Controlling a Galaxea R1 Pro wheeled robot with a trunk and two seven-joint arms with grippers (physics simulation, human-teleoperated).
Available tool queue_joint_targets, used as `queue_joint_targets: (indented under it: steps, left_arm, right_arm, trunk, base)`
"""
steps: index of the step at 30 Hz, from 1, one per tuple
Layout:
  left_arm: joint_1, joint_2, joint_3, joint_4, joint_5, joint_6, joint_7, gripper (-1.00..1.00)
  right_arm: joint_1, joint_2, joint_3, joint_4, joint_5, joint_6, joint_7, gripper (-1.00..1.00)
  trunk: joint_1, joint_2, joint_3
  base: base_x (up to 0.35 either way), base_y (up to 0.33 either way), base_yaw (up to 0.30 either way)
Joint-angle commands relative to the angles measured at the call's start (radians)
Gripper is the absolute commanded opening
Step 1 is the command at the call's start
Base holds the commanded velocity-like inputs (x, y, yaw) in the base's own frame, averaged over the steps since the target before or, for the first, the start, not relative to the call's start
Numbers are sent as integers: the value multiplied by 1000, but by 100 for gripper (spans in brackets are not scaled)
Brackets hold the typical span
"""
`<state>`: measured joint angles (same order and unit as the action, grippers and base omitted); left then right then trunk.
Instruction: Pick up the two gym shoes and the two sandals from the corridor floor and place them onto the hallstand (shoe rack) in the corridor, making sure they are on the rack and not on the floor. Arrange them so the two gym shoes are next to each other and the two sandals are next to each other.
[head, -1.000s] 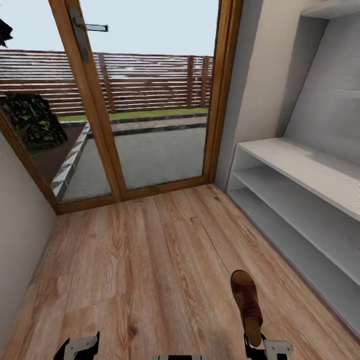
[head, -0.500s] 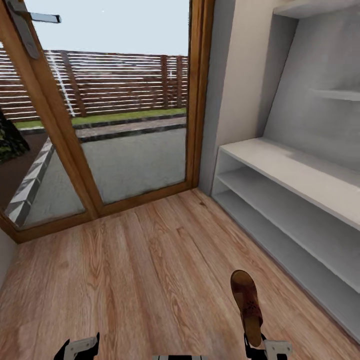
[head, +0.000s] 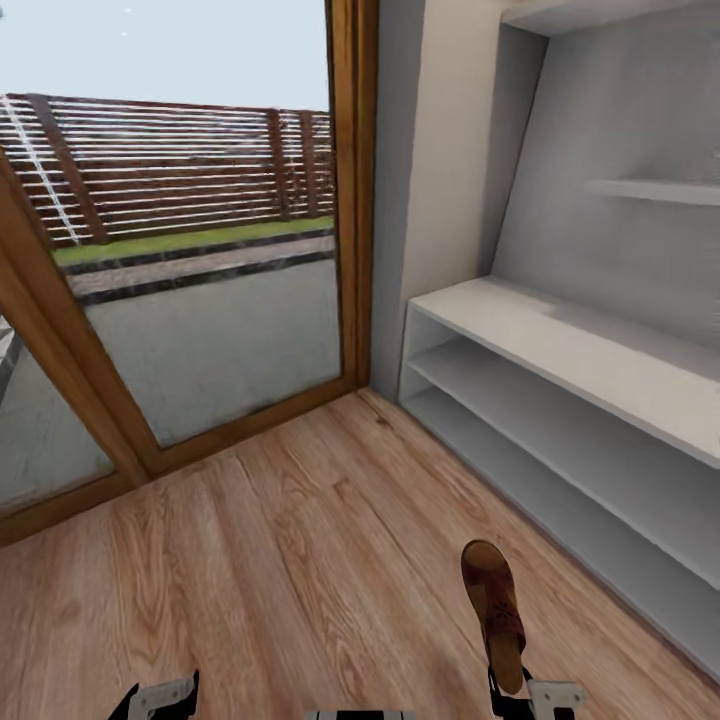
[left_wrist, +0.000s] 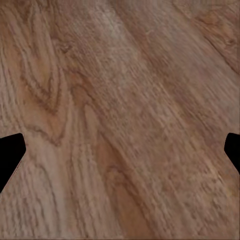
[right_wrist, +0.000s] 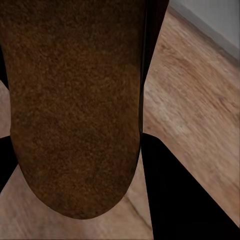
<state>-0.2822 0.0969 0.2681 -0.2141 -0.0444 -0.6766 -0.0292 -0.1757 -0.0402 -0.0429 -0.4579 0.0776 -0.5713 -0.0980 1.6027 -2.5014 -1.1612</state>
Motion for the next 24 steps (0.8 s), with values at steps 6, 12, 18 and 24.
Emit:
queue_joint_targets:
  steps: [6, 12, 18, 24]
  left_arm:
    - [-1, 0, 6, 1, -5, -3, -3, 100]
    - [-1, 0, 6, 1, -5, -3, -3, 100]
    - [-1, 0, 7, 1, -5, -3, -3, 100]
    - [-1, 0, 6, 1, -5, -3, -3, 100]
  right_arm:
    - [-1, 0, -2, 1, 5, -2, -5, -100]
    - [-1, 0, -2, 1, 5, -2, -5, -100]
    - [-1, 0, -2, 0, 4, -2, -5, -100]
    - [-1, 0, -2, -1, 5, -2, -5, -100]
  trunk:
    - [0, 0, -1]
    - [0, 0, -1]
    - [0, 0, -1]
    - [0, 0, -1]
  base:
    - [286, 198, -279]
    - [121, 84, -279]
    - [17, 12, -279]
    - [2, 1, -279]
